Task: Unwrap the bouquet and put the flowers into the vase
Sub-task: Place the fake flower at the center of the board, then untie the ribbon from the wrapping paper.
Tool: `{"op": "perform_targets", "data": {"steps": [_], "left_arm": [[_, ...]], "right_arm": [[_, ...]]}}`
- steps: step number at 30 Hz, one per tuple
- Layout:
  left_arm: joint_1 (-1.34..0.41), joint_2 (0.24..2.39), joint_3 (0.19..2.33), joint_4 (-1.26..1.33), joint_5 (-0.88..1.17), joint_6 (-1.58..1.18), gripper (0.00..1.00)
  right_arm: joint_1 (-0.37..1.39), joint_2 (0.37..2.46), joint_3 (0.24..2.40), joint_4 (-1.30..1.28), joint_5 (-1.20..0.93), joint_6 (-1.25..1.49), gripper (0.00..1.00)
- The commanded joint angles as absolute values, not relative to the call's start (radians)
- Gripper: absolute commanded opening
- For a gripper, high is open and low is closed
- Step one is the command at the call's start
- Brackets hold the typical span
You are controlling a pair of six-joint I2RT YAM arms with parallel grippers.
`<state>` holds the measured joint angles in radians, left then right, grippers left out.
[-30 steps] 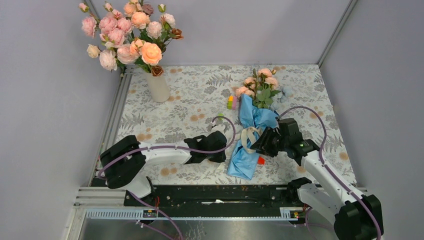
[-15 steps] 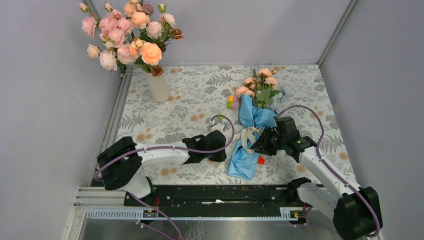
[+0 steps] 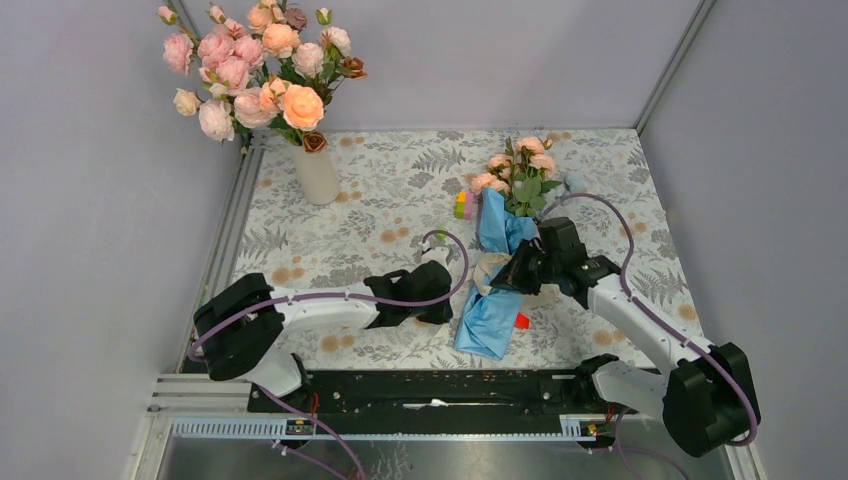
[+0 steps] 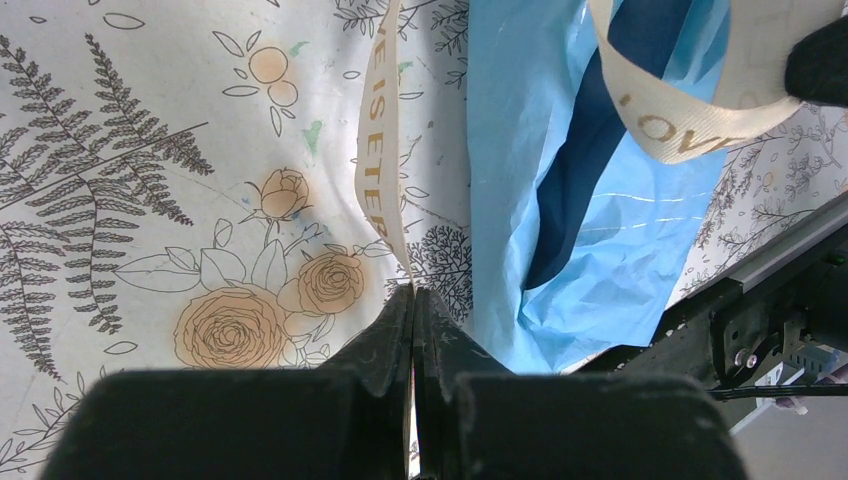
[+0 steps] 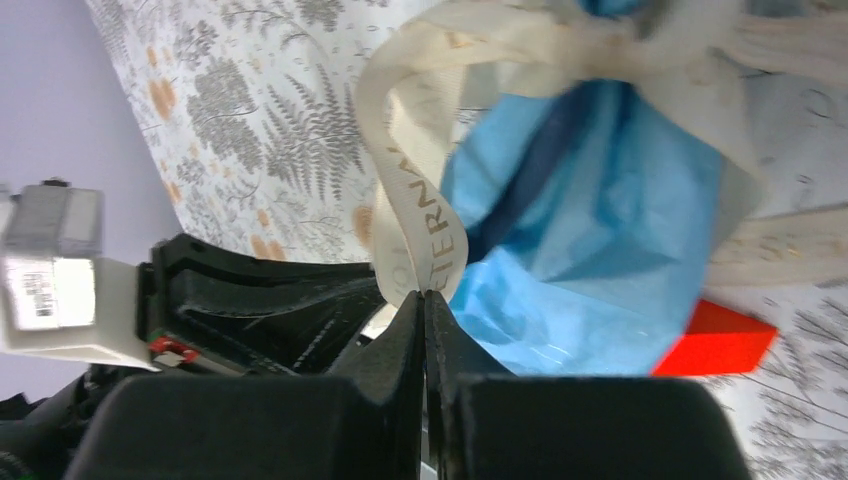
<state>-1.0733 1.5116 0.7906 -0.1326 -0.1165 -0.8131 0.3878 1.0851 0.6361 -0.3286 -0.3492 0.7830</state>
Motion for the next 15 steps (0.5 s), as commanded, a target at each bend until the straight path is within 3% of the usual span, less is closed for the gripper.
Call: {"op": "perform_targets", "data": {"steps": [1, 15], "left_arm": [[-1.078, 1.473, 0.773, -0.091, -0.109, -0.819, 0.0], [-1.077, 1.468, 0.763, -0.072, -0.097, -0.833, 0.0]], "right_arm": [[0.451, 1.147, 0.73, -0.219, -0.33, 0.829, 0.0], [0.552, 1.475, 0.945, -0.088, -0.177, 0.844, 0.0]]}}
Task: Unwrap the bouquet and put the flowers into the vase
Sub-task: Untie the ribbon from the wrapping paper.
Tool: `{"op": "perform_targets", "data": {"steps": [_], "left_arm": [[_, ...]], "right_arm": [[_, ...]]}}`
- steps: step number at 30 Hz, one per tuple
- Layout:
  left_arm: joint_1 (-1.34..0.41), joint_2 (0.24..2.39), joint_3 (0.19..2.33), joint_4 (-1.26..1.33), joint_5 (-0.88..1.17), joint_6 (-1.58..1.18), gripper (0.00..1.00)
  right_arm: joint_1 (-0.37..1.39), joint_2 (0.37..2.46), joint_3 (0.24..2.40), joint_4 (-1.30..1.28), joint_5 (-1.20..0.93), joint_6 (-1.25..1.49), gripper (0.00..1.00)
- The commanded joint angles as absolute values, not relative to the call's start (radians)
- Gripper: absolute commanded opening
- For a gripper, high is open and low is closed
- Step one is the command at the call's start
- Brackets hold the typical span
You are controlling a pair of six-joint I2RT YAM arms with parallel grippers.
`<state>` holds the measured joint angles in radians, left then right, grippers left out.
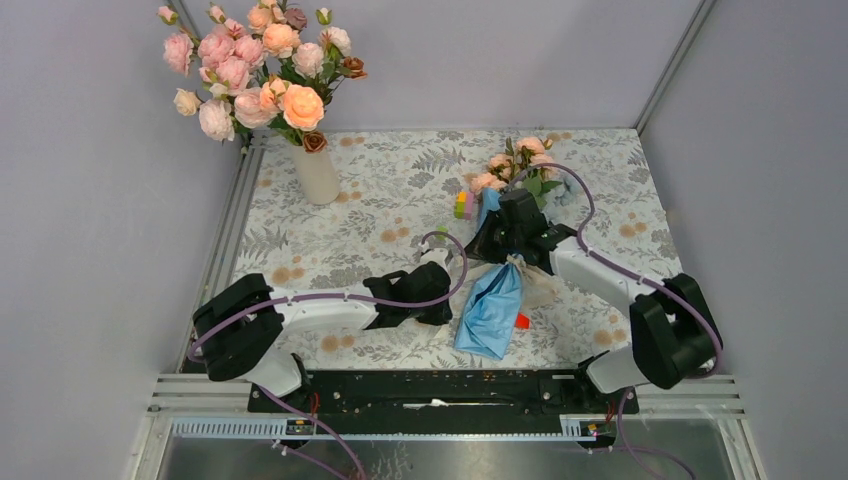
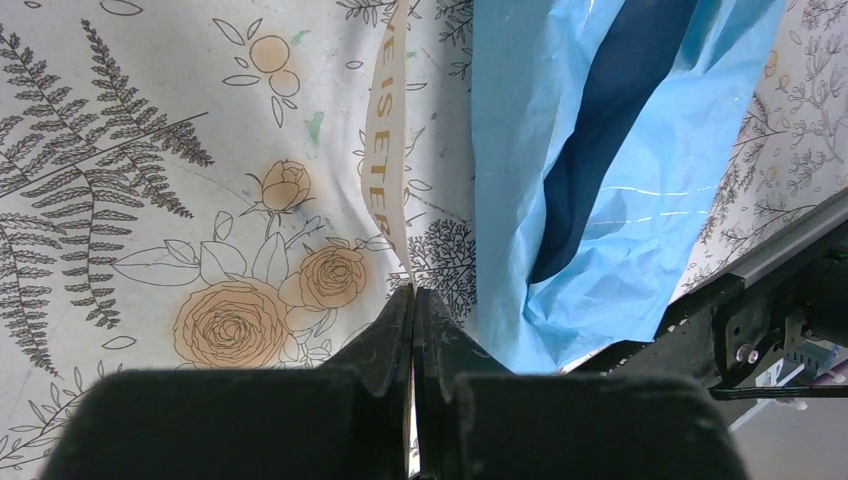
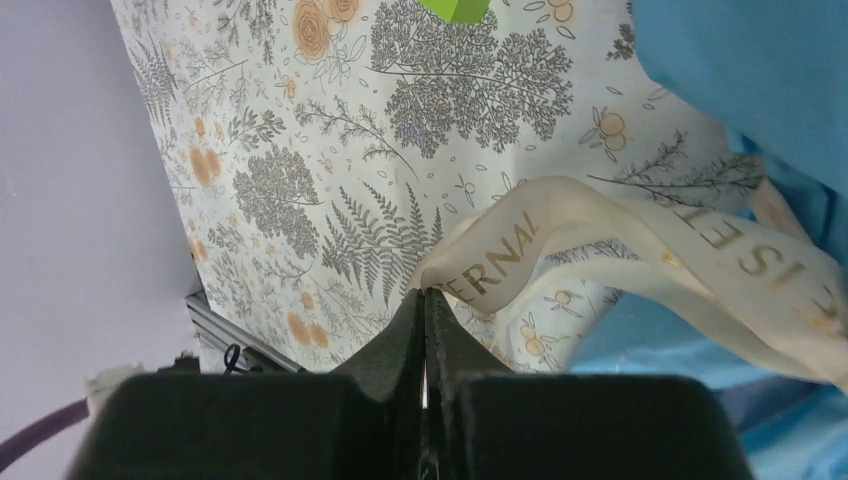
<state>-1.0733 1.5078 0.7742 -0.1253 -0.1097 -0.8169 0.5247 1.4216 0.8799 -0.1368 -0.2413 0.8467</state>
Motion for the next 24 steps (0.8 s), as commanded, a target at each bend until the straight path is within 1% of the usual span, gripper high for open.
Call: {"op": "perform_targets", "data": {"steps": [1, 2, 3, 5, 6, 9, 10, 12, 16, 18, 20, 24], "left_arm": [[-1.077, 1.469, 0.762, -0.068, -0.094, -0.833, 0.0], [-1.077, 1.469, 0.763, -0.068, -0.093, -0.833, 0.0], [-1.077, 1.468, 0.764, -0.068, -0.092, -0.833, 0.0], [-1.077, 1.467, 0.763, -0.07, -0.094, -0.833, 0.0], [-1.077, 1.464, 0.763, -0.07, -0.095, -0.833, 0.0], [-1.077, 1.459, 0.759, -0.07, -0.099, -0.836, 0.0], [-1.077, 1.457, 0.757, -0.071, -0.102, -0.836, 0.0], [-1.077, 1.451, 0.753, -0.071, -0.111, -0.84, 0.0], [-1.077, 1.434, 0.737, -0.059, -0.123, -0.845, 0.0], [-1.077, 1.431, 0.737, -0.06, -0.126, -0.844, 0.0], [-1.075, 1.433, 0.738, -0.061, -0.125, -0.844, 0.0], [-1.075, 1.433, 0.739, -0.059, -0.121, -0.843, 0.0]], "right_arm": [[0.558, 1.492, 0.96, -0.096, -0.169, 0.835, 0.0], [0.563, 1.504, 0.977, -0.109, -0.157, 0.824, 0.0], [0.567, 1.516, 0.993, -0.124, -0.148, 0.811, 0.03], [0.571, 1.524, 1.016, -0.146, -0.142, 0.791, 0.13], [0.571, 1.518, 1.024, -0.153, -0.14, 0.784, 0.22], [0.571, 1.468, 1.045, -0.201, -0.116, 0.747, 0.51], [0.571, 1.447, 1.051, -0.229, -0.104, 0.73, 0.59], [0.567, 1.4, 1.057, -0.284, -0.113, 0.718, 0.7], [0.549, 1.307, 1.061, -0.426, -0.092, 0.69, 0.78], [0.514, 1.252, 1.036, -0.5, -0.06, 0.673, 0.79], [0.458, 1.191, 0.979, -0.545, -0.033, 0.664, 0.79], [0.255, 1.056, 0.821, -0.608, -0.07, 0.659, 0.8]]}}
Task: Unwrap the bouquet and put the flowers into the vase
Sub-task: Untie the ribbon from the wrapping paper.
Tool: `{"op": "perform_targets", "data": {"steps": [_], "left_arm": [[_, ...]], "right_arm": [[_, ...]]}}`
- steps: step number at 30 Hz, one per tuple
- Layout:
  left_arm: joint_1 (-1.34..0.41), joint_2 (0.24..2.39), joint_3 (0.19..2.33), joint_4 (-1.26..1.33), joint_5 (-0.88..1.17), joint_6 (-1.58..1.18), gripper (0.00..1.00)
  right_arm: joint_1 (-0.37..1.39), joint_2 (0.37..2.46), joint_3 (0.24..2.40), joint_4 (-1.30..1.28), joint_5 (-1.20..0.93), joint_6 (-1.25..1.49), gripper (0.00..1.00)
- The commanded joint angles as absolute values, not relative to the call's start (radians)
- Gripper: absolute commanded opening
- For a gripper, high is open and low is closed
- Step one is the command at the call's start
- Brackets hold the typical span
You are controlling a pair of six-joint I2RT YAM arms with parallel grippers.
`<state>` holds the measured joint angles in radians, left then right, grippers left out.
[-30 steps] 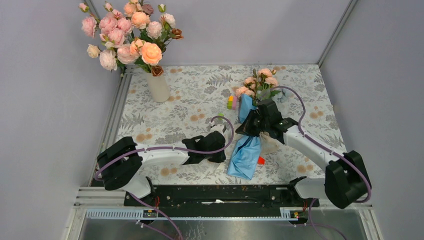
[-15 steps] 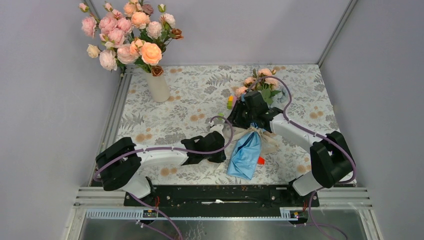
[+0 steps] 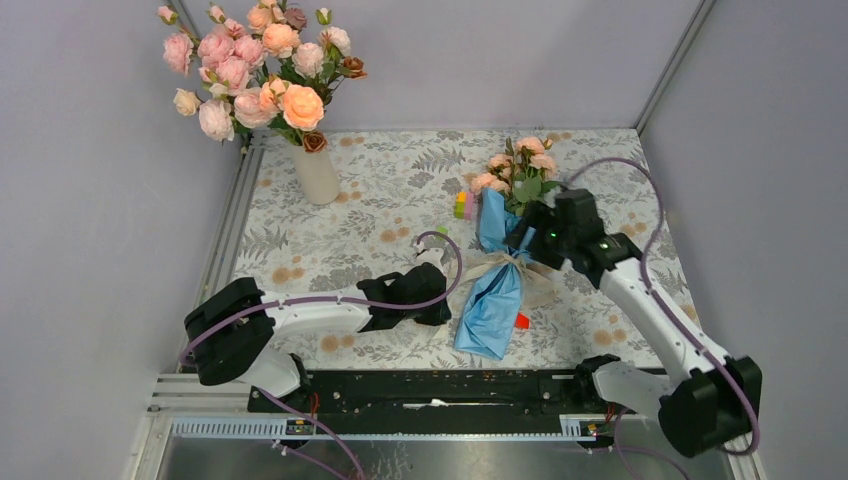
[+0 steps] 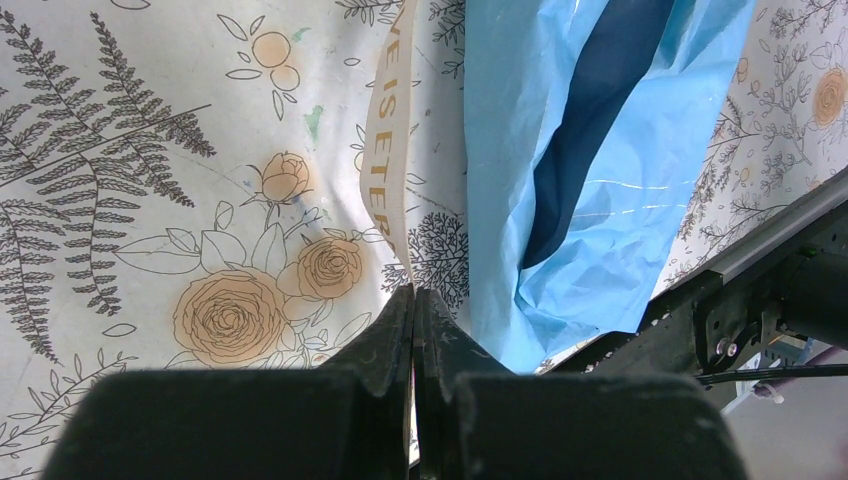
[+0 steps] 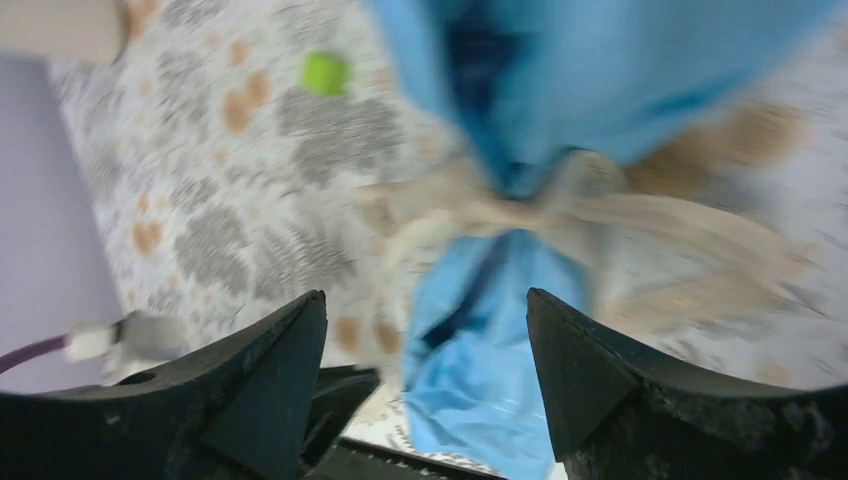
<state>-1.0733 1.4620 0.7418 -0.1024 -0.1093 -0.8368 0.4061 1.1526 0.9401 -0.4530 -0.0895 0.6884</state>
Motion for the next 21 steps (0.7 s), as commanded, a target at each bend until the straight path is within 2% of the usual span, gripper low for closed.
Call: {"op": "perform_targets", "data": {"steps": [1, 6, 13, 21], "left_arm": [[-1.075, 1.433, 0.741, -0.059, -0.122, -0.842, 0.0], [-1.075, 1.437, 0.748, -0.064, -0.12, -0.835, 0.0], [-1.075, 1.433, 0.75, -0.072, -0.119, -0.825, 0.0], [-1.074, 1.436, 0.759, -0.078, -0.114, -0.816, 0.0]], "right_arm": [[0.211, 1.023, 0.789, -0.62, -0.083, 0.658, 0.8], [0.107, 0.935, 0.704, -0.682, -0.021, 0.645, 0.79], [0.084, 0.875, 0.636, -0.683, 0.109, 0.709, 0.75], [0.084, 0.956, 0.555, -0.542, -0.027, 0.706, 0.61]]}}
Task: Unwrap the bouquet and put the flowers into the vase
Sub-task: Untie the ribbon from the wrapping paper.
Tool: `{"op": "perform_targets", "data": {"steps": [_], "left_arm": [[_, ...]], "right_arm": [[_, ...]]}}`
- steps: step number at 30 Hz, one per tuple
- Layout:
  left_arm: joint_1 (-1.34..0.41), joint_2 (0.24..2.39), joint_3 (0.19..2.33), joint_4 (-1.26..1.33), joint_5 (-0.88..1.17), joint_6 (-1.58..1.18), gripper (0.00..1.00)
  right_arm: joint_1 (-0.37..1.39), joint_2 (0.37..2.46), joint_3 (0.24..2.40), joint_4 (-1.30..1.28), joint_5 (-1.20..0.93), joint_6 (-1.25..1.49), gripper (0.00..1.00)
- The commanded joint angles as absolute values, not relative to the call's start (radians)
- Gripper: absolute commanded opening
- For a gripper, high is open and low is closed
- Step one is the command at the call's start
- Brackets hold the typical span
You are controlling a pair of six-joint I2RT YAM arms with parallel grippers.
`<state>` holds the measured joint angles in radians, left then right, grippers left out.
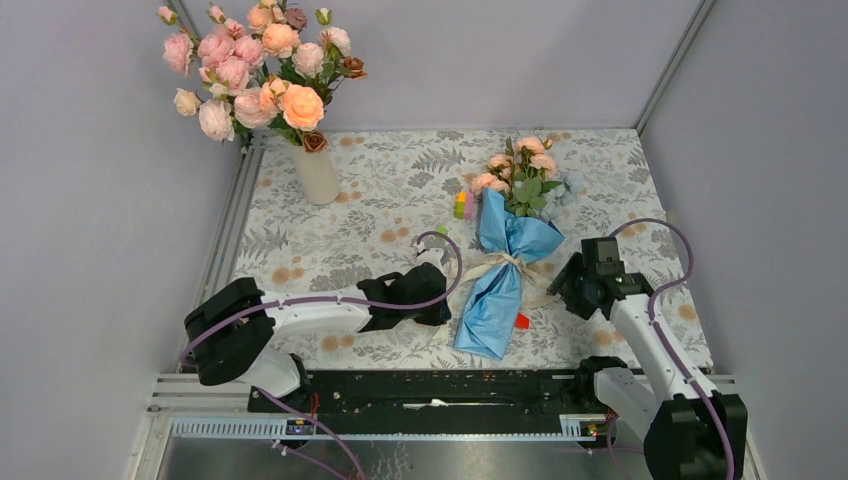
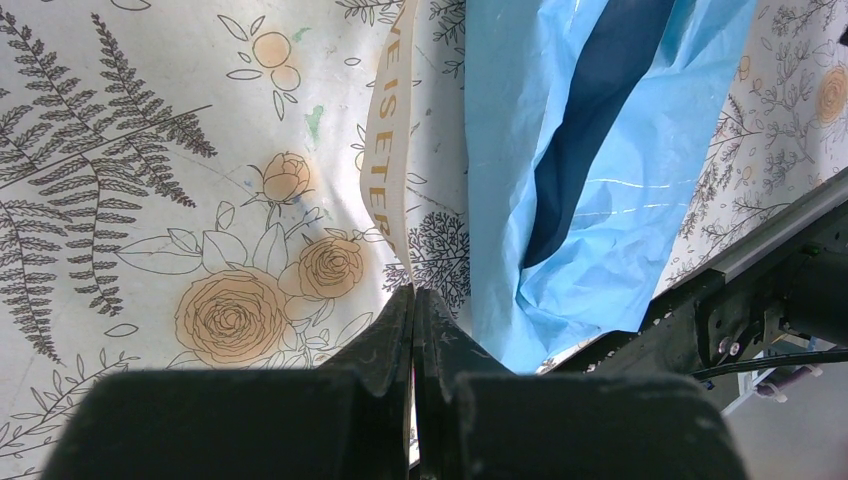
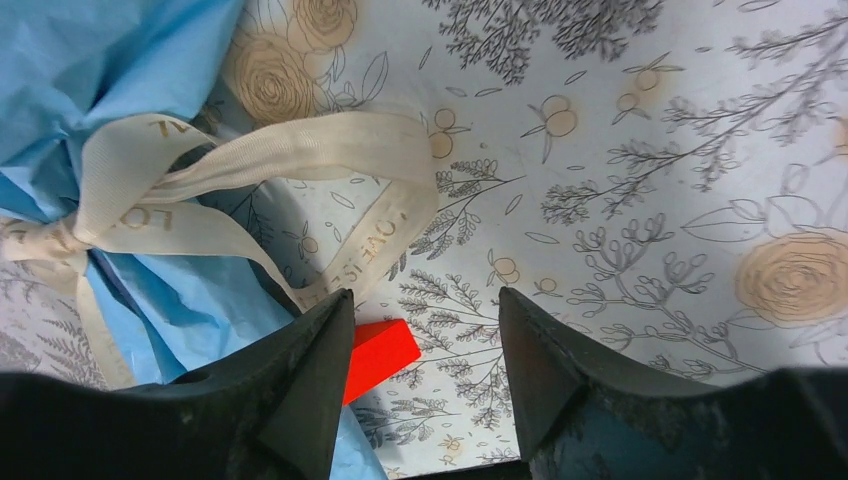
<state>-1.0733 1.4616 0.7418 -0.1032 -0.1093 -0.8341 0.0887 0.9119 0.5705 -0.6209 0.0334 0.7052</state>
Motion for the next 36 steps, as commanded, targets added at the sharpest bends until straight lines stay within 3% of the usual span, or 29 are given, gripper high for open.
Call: {"op": "perform_targets", "data": {"steps": [1, 28, 36], "left_arm": [[-1.074, 1.436, 0.76, -0.08, -0.114, -0.816, 0.0], [-1.065, 1.44, 0.775, -0.094, -0.123, -0.811, 0.0], [-1.063, 1.441, 0.773, -0.091, -0.124, -0.811, 0.0]], "right_arm": [[0.084, 0.964, 0.548, -0.528, -0.041, 0.706, 0.61], [0.084, 1.131, 0.491, -0.381, 0.096, 0.77, 0.47], [0.084, 1.171, 0.494, -0.325, 0.052, 0.77, 0.35]]}}
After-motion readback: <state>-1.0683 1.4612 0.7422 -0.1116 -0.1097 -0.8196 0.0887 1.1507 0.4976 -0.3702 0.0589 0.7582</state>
